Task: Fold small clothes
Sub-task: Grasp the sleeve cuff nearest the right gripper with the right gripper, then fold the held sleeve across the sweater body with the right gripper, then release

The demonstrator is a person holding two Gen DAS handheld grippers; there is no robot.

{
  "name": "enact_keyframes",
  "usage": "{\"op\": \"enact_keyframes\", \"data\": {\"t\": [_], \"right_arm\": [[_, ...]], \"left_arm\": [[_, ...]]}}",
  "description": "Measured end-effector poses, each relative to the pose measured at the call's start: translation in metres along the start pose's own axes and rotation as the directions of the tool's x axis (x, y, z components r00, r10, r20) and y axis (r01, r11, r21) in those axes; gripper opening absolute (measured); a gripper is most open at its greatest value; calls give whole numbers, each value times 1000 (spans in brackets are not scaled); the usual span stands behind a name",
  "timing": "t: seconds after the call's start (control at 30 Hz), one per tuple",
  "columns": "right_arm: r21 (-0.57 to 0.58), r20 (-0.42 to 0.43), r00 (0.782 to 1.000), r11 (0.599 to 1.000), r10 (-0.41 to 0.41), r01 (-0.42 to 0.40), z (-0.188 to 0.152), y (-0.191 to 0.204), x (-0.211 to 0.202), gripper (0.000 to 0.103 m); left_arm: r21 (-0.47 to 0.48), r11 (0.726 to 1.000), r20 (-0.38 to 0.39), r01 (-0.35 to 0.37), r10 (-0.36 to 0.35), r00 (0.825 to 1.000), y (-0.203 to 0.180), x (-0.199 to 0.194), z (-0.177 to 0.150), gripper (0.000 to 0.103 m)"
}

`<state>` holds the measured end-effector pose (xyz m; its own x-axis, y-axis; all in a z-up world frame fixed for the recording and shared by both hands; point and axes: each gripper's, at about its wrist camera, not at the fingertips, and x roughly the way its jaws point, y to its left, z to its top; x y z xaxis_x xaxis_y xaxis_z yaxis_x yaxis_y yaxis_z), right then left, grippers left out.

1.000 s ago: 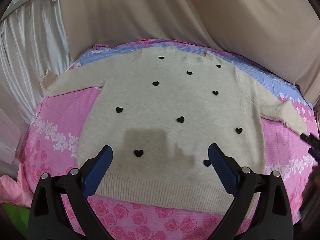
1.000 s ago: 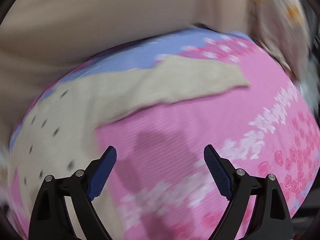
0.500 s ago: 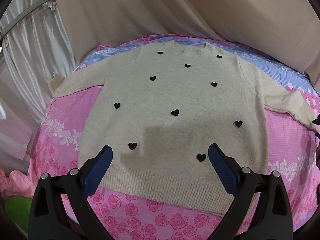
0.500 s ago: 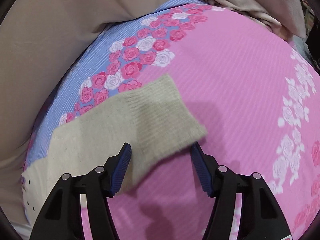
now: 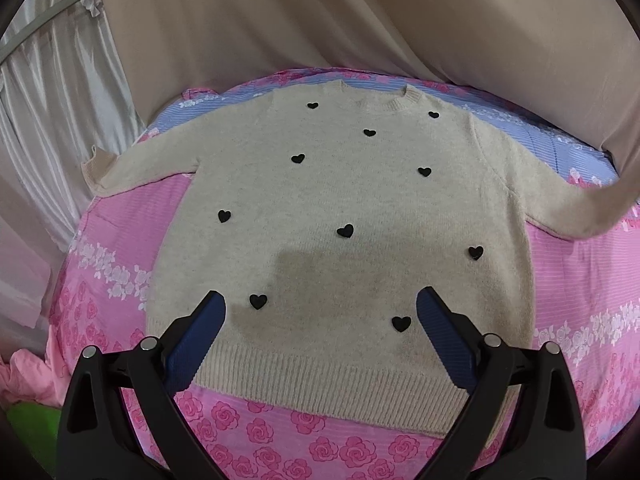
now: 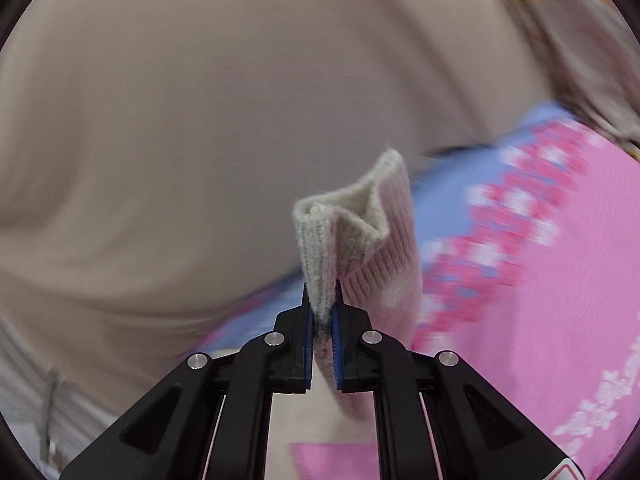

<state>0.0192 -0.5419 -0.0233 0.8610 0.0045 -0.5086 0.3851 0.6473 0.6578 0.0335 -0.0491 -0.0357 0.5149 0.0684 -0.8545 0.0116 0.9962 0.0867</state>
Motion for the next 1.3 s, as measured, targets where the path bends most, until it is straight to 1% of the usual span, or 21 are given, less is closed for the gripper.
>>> {"op": "enact_keyframes", "data": {"t": [0.07,0.13,0.23,0.4,0.43,0.57,0.63,0.7,0.77,0.83,0.87,0.9,0.93,0.97,1.03,1.1,1.17,1.2,1.23,1.27,1.3], "right_arm": [[-75,-34,995,993,90,-92,-4,61,7,7],[-142,-101,980,972,174,-187,-16,125,25,7],[-223,-219,951,937,219,-268,-57,204,67,8],[-283,-431,886,907,171,-313,-156,285,161,8],[-294,-478,866,902,148,-317,-183,297,184,8],[-388,-572,820,875,17,-289,-275,324,244,9],[-431,-608,792,862,-58,-268,-316,325,275,14],[-501,-608,775,841,-173,-205,-343,317,288,15],[-520,-596,775,837,-210,-173,-350,309,274,16],[-517,-544,818,842,-185,-154,-338,297,238,35],[-521,-483,856,846,-183,-113,-328,285,210,55],[-523,-421,888,850,-188,-68,-316,272,183,62],[-526,-371,907,850,-200,-28,-309,260,161,62],[-533,-324,915,845,-240,33,-300,241,141,62],[-543,-270,893,823,-360,167,-283,195,111,62],[-547,-255,857,797,-449,255,-269,158,99,62],[-547,-234,831,775,-505,316,-257,129,97,62],[-541,-231,828,775,-511,327,-252,117,97,62],[-533,-234,828,780,-509,329,-251,110,100,62],[-523,-239,827,785,-509,333,-249,100,106,62],[-514,-246,825,790,-509,334,-246,93,113,61]], "left_arm": [[-4,1000,3,18,-18,1000,5,1,0,94],[-18,999,10,37,-37,999,14,2,1,94],[-48,997,11,62,-61,998,30,5,1,94],[-95,994,-1,56,-56,998,67,19,-1,94],[-103,993,-4,55,-55,998,75,22,-1,94],[-135,989,-30,53,-57,998,112,41,0,94],[-143,988,-39,64,-70,997,129,53,3,94],[-136,987,-43,84,-90,995,143,66,9,94],[-112,988,-43,110,-116,992,152,81,22,94],[-91,987,-31,136,-139,990,157,94,36,94],[-79,984,-27,158,-161,987,156,104,46,94],[-69,982,-27,174,-176,984,153,112,54,95],[-60,979,-31,193,-195,980,147,124,66,94],[-56,975,-37,213,-215,976,141,136,77,94],[-75,961,-56,267,-271,961,124,166,102,95],[-120,947,-99,298,-310,946,108,200,119,94],[-189,936,-173,297,-329,928,98,235,128,93],[-228,932,-187,281,-325,927,96,245,129,90],[-239,935,-147,261,-300,942,93,242,129,86],[-235,935,-110,264,-295,949,88,237,131,77],[-216,933,-110,287,-315,943,81,235,133,50]]}}
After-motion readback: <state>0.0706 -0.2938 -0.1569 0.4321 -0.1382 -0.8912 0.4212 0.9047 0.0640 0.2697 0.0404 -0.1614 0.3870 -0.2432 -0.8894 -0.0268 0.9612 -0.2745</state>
